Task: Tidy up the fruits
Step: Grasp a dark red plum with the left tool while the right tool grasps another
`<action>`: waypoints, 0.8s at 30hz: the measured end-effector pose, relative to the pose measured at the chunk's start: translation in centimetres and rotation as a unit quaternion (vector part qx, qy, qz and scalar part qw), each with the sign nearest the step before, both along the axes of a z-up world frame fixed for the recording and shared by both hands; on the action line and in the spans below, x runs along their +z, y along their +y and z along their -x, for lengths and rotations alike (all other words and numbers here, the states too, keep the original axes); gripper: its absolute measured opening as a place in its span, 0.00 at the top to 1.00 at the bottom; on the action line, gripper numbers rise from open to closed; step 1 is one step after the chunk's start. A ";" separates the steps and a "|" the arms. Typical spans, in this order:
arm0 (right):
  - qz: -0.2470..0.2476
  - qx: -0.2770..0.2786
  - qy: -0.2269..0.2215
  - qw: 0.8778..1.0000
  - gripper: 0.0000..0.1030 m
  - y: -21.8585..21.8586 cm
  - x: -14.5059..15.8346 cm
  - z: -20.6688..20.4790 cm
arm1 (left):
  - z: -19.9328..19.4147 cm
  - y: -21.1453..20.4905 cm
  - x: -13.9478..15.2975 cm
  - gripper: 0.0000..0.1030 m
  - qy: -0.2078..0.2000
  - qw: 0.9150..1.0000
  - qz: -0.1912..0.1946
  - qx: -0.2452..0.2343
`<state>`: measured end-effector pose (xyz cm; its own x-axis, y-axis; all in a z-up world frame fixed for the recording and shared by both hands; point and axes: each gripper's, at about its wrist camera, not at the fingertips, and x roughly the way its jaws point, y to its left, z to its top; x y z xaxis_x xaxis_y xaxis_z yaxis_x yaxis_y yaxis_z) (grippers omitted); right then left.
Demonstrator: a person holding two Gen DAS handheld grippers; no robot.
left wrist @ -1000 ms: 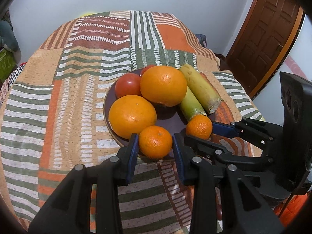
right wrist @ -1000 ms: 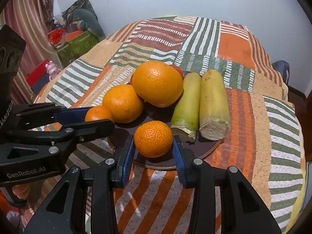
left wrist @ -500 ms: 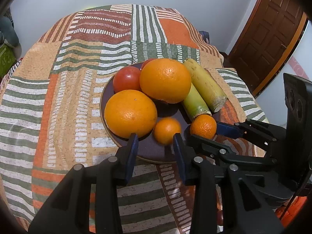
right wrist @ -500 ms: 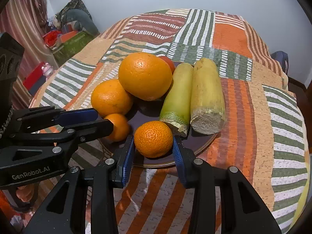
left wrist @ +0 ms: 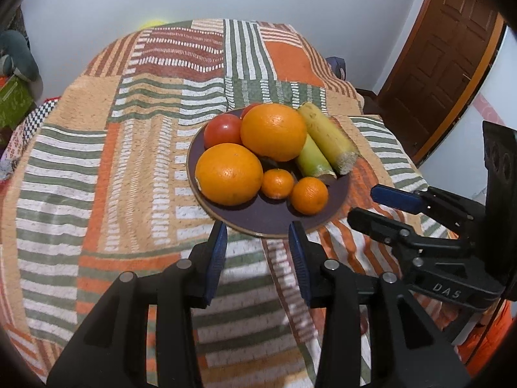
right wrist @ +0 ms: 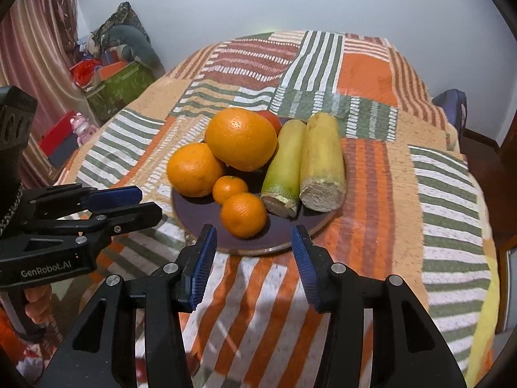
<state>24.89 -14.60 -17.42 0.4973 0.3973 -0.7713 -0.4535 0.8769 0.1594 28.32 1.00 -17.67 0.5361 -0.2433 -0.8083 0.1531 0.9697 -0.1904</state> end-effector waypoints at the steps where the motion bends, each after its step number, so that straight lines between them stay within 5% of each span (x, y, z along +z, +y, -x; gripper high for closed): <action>1: 0.001 0.001 -0.002 1.000 0.56 -0.1 0.3 0.5 | 0.5 0.0 0.4 0.62 -0.002 1.000 -0.001 -0.001; 13: 0.009 -0.001 -0.018 1.000 0.56 -0.9 2.5 5.9 | 6.6 0.0 2.6 0.55 -0.010 1.000 -0.011 -0.013; 24: 0.013 0.010 0.023 1.000 0.57 0.3 -0.8 8.5 | 10.3 -0.5 1.0 0.55 0.011 0.999 -0.013 -0.030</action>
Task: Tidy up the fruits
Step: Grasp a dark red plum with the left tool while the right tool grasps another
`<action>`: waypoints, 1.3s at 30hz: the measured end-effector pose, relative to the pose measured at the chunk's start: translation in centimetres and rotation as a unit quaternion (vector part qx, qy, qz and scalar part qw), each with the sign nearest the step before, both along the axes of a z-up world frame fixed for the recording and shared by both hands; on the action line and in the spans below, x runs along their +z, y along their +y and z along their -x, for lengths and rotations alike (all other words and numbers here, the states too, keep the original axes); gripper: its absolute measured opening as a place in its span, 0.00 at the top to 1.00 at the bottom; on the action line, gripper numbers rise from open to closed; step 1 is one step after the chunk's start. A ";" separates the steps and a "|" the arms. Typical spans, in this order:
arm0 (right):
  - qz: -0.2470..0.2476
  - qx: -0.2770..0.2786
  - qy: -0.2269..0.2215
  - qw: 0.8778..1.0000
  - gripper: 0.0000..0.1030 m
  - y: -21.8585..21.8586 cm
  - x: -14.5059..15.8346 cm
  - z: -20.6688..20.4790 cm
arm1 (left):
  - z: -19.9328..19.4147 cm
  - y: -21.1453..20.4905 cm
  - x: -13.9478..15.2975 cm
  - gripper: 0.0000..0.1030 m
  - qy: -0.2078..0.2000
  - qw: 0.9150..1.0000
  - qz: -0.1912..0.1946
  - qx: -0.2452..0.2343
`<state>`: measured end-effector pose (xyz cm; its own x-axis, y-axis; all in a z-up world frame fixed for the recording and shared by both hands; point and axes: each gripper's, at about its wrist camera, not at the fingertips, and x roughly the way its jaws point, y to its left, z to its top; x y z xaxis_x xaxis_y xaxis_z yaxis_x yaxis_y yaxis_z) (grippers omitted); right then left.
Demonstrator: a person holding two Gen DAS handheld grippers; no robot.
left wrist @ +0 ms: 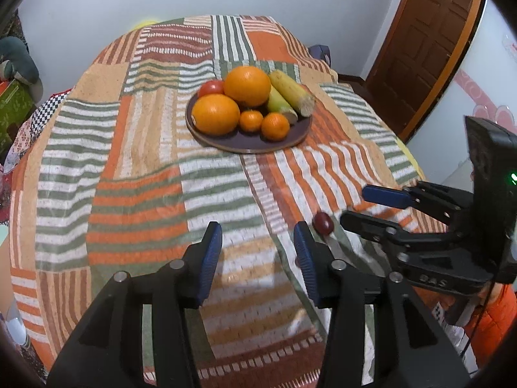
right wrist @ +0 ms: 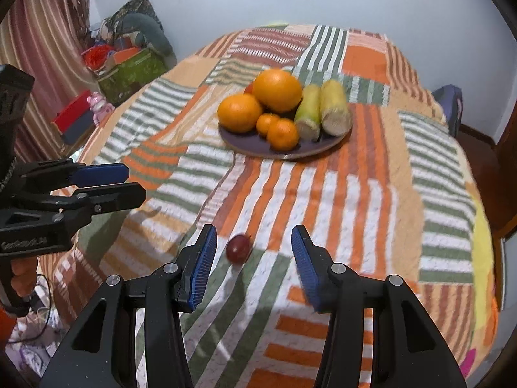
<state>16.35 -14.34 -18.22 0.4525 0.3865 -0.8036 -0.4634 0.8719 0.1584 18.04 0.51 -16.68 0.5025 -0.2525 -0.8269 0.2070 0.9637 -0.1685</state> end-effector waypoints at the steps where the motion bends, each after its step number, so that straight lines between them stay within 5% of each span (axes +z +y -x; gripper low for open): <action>1: 0.000 0.000 0.007 1.000 0.57 0.1 -0.4 -0.1 | 0.1 0.0 -0.2 0.55 0.001 1.000 -0.002 -0.002; 14: 0.013 0.027 0.035 0.999 0.81 1.8 -3.1 -0.3 | 0.6 -1.1 -2.5 0.55 0.028 0.999 0.013 -0.017; 27: -0.015 0.002 0.015 1.000 0.82 -1.7 -0.9 0.9 | 0.8 -4.7 -3.7 0.58 0.043 0.998 0.012 -0.051; 33: -0.017 -0.008 0.007 1.000 0.82 -3.1 -0.2 1.3 | 0.4 -5.6 -4.8 0.72 0.044 0.998 -0.007 -0.050; 39: -0.022 -0.012 0.002 1.000 0.82 -3.3 0.1 1.3 | 0.4 -5.1 -4.4 0.72 0.040 0.998 -0.002 -0.050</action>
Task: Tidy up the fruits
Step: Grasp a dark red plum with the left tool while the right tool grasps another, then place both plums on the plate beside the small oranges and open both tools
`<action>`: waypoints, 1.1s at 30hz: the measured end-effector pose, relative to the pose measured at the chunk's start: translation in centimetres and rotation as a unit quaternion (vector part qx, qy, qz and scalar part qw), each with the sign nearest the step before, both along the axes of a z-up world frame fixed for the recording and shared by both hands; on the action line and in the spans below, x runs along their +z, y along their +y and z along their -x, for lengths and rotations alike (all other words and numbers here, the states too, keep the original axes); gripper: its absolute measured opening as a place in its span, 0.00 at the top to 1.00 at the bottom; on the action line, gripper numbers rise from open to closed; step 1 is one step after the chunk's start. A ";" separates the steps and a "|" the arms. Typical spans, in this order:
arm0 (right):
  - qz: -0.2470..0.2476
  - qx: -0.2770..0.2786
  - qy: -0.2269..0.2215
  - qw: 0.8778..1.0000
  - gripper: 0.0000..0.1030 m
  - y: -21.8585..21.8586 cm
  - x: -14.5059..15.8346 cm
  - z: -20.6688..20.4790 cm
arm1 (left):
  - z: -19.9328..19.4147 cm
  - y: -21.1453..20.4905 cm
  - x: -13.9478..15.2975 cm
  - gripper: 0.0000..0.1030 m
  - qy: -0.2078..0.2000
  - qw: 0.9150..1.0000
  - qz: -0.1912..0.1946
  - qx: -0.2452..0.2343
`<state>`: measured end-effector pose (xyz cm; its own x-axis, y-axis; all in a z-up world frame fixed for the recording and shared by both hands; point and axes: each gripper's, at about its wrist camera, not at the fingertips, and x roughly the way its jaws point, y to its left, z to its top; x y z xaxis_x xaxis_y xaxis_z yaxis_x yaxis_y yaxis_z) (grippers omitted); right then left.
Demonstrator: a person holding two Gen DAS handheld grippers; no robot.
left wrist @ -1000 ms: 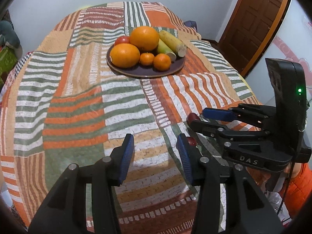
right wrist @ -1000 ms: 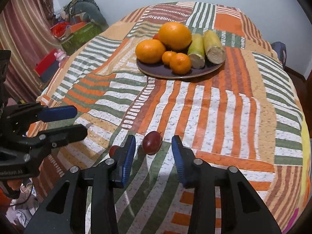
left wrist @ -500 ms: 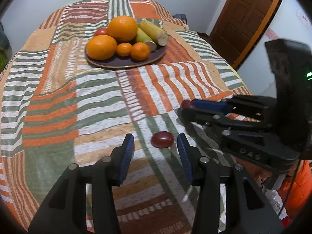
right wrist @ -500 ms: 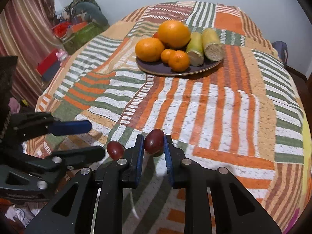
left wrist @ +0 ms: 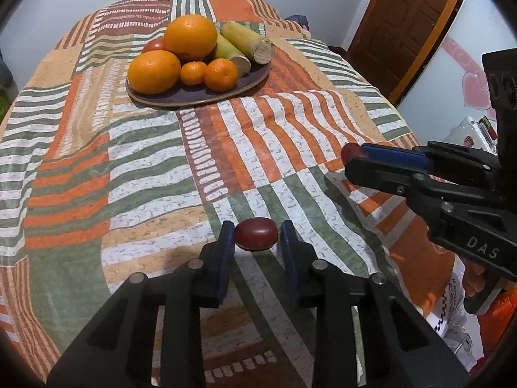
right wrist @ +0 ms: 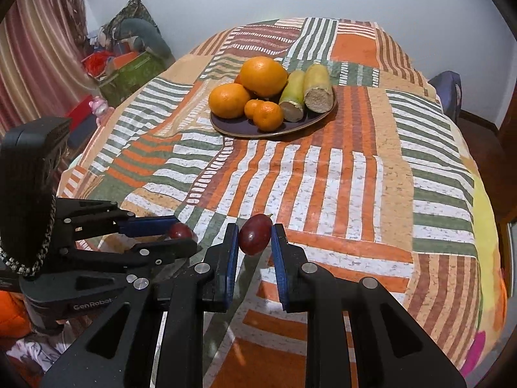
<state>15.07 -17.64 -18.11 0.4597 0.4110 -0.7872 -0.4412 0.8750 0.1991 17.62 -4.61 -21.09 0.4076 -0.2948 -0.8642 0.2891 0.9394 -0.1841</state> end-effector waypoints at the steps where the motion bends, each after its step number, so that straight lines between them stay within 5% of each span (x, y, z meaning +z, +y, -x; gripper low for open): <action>1: -0.001 0.000 -0.001 1.000 0.82 0.0 0.1 0.0 | 0.0 0.1 0.2 0.72 -0.001 1.000 0.001 0.001; 21: -0.008 -0.001 -0.055 0.998 0.82 1.3 3.0 -4.8 | -6.1 3.5 5.6 0.72 -0.074 0.996 0.025 0.048; 33: 0.001 0.000 -0.059 0.998 0.82 1.9 2.3 -9.0 | -10.8 4.2 4.8 0.72 -0.077 0.994 0.034 0.065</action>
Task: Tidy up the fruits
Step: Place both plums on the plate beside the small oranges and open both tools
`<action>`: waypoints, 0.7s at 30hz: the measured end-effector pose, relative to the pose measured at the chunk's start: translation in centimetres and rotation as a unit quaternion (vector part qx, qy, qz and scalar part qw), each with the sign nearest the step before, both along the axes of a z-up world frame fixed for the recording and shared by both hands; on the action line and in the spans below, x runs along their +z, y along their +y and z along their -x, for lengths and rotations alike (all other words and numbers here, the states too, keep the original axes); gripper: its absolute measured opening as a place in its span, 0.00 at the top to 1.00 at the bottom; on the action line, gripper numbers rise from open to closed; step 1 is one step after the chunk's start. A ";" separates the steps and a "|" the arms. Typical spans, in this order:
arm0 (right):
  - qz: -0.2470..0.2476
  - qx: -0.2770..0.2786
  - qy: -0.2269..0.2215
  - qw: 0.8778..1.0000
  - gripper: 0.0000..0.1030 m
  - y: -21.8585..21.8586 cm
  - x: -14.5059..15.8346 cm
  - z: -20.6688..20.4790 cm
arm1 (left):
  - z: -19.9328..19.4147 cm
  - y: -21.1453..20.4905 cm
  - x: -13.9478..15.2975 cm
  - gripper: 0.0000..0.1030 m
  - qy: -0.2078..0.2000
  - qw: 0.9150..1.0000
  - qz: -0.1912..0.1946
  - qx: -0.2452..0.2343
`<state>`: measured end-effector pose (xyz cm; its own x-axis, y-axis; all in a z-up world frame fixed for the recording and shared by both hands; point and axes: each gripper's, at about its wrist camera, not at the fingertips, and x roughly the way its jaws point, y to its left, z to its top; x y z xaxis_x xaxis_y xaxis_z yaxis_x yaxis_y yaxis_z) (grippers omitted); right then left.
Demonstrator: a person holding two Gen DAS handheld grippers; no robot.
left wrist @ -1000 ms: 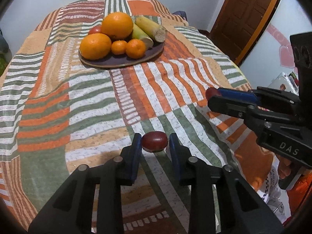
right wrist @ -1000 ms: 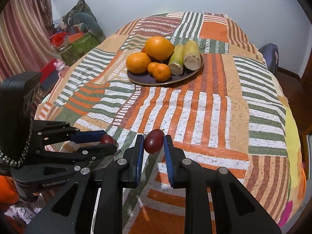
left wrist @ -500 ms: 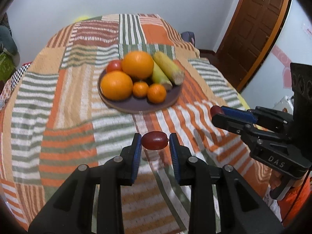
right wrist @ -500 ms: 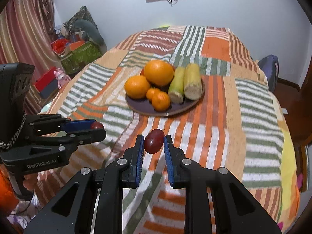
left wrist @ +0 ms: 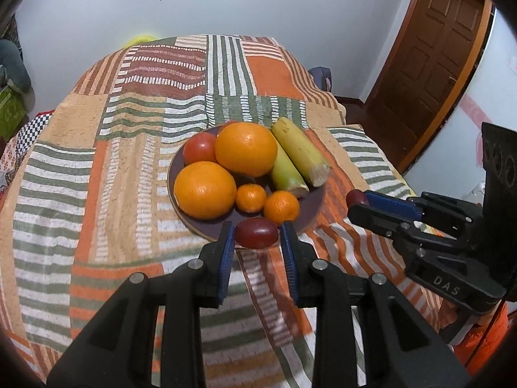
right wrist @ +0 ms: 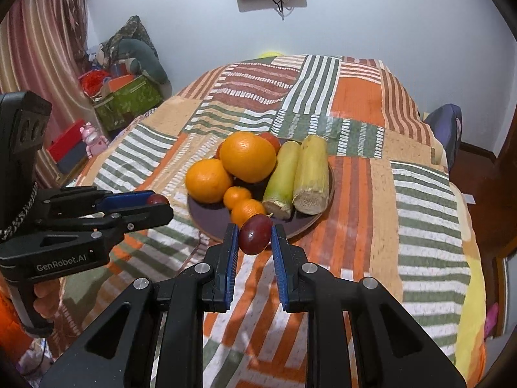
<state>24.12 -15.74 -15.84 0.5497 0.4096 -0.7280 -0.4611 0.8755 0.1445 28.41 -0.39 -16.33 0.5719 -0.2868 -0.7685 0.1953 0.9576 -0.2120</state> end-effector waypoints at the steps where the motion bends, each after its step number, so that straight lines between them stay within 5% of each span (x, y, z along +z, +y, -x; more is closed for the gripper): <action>1: 0.002 0.001 0.001 1.000 0.82 0.0 -0.2 -0.3 | -0.5 0.0 -0.3 0.72 0.001 1.000 0.000 0.001; 21: 0.014 0.002 0.035 0.999 0.81 0.5 -4.2 -3.4 | -4.1 -0.8 -5.1 0.72 0.038 0.999 -0.021 -0.005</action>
